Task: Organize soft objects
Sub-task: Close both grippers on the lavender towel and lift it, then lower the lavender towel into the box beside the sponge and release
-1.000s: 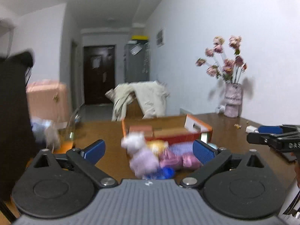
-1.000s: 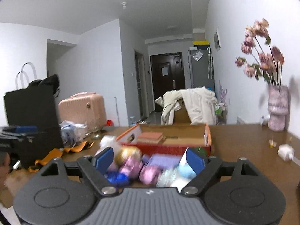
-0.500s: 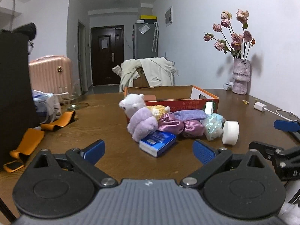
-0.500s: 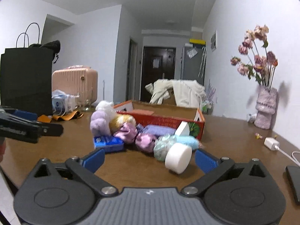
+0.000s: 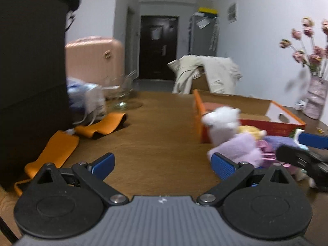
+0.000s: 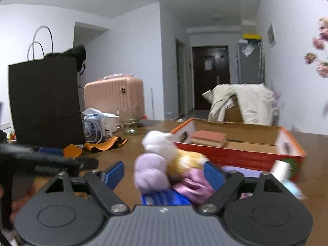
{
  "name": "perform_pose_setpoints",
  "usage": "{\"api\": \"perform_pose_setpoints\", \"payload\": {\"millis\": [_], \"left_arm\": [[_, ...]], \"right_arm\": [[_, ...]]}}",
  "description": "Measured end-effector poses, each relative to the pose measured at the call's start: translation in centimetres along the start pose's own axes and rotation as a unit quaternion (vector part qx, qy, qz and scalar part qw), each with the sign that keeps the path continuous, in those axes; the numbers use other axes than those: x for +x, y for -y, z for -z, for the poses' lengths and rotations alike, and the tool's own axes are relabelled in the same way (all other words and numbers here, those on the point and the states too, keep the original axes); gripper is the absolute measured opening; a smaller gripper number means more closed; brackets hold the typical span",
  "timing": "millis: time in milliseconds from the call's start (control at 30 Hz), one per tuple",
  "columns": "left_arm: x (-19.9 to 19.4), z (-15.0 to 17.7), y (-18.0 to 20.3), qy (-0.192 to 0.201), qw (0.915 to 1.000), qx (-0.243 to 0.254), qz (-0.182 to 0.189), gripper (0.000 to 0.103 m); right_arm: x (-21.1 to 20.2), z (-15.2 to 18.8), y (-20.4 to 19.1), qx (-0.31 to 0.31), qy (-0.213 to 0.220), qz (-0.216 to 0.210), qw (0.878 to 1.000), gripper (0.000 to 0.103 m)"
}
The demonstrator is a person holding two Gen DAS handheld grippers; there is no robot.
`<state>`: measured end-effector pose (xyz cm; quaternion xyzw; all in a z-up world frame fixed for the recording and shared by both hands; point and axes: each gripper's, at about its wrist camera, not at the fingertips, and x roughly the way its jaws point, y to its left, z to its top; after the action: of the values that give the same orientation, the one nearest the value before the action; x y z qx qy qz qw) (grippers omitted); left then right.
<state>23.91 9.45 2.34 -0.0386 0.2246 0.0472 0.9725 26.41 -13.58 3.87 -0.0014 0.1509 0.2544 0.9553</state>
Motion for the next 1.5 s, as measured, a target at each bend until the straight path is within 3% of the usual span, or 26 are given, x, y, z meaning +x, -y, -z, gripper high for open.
{"api": "perform_pose_setpoints", "payload": {"millis": [67, 100, 133, 200, 300, 367, 500, 567, 633, 700, 800, 933, 967, 1033, 1100, 1167, 1333, 1433, 1500], "left_arm": [[0.0, 0.2, -0.7, -0.004, 1.0, -0.002, -0.001, 0.102], [-0.1, 0.2, -0.9, -0.003, 1.0, -0.001, -0.002, 0.102], [-0.3, 0.3, -1.0, -0.002, 1.0, 0.0, -0.001, 0.102], [-1.0, 0.2, -1.2, 0.003, 1.0, -0.002, 0.007, 0.102], [-2.0, 0.4, -0.9, -0.003, 0.9994, -0.016, 0.032, 0.102], [-2.6, 0.9, -0.1, -0.016, 0.9965, -0.029, 0.077, 0.102], [-2.9, 2.3, 3.2, -0.068, 0.9708, -0.061, 0.222, 0.102], [-2.5, 2.7, 4.8, -0.083, 0.9614, -0.064, 0.255, 0.102], [-2.1, 2.9, 6.4, -0.094, 0.958, -0.057, 0.265, 0.096], [-1.5, 3.4, 7.7, -0.108, 0.9539, -0.048, 0.276, 0.087], [-0.2, 4.2, 9.0, -0.135, 0.9495, -0.045, 0.279, 0.063], [0.6, 4.3, 9.3, -0.137, 0.9501, -0.057, 0.274, 0.06], [0.7, 4.2, 9.3, -0.136, 0.9502, -0.058, 0.274, 0.056], [1.0, 4.2, 9.4, -0.14, 0.9512, -0.055, 0.269, 0.034], [0.9, 4.0, 9.4, -0.142, 0.9518, -0.055, 0.266, 0.025], [0.5, 3.2, 9.4, -0.14, 0.9481, -0.064, 0.278, 0.023], [1.6, -3.6, 11.1, -0.099, 0.9414, -0.048, 0.319, 0.021], [5.5, -9.2, 13.3, -0.087, 0.9363, -0.052, 0.336, 0.02], [9.6, -12.4, 15.4, -0.099, 0.935, -0.052, 0.337, 0.019]], "right_arm": [[3.6, -0.1, -0.7, -0.002, -0.025, -0.007, 1.0, 0.057], [5.2, 0.0, -0.9, 0.0, -0.047, -0.008, 0.999, 0.027], [6.3, 0.1, -0.8, 0.021, -0.068, -0.021, 0.997, 0.024], [5.7, 0.0, -0.4, 0.063, -0.059, -0.064, 0.994, 0.024], [1.5, -0.2, 0.1, 0.081, -0.038, -0.108, 0.99, 0.024], [-1.7, 0.5, 1.7, 0.129, -0.047, -0.135, 0.981, 0.024], [-5.0, 4.1, 6.6, 0.261, -0.115, -0.131, 0.95, 0.025], [-6.0, 5.9, 8.4, 0.297, -0.117, -0.09, 0.943, 0.026], [-6.4, 6.6, 9.0, 0.287, -0.118, -0.034, 0.95, 0.026], [-6.9, 7.1, 9.3, 0.279, -0.112, -0.013, 0.954, 0.026], [-7.0, 7.5, 9.4, 0.275, -0.11, -0.012, 0.955, 0.025], [-7.4, 7.5, 9.6, 0.248, -0.11, -0.001, 0.962, 0.025], [-7.5, 7.5, 9.8, 0.251, -0.109, -0.004, 0.962, 0.025], [-7.2, 7.5, 10.1, 0.256, -0.109, -0.011, 0.961, 0.021], [-7.1, 7.4, 10.2, 0.259, -0.104, -0.019, 0.96, 0.015], [-7.5, 6.6, 10.3, 0.257, -0.091, -0.024, 0.962, 0.013], [-7.4, 1.0, 12.8, 0.212, -0.046, -0.037, 0.975, 0.012], [-4.0, -4.4, 16.8, 0.169, -0.036, -0.036, 0.984, 0.012], [0.0, -7.5, 19.8, 0.157, -0.057, -0.035, 0.985, 0.012]]}}
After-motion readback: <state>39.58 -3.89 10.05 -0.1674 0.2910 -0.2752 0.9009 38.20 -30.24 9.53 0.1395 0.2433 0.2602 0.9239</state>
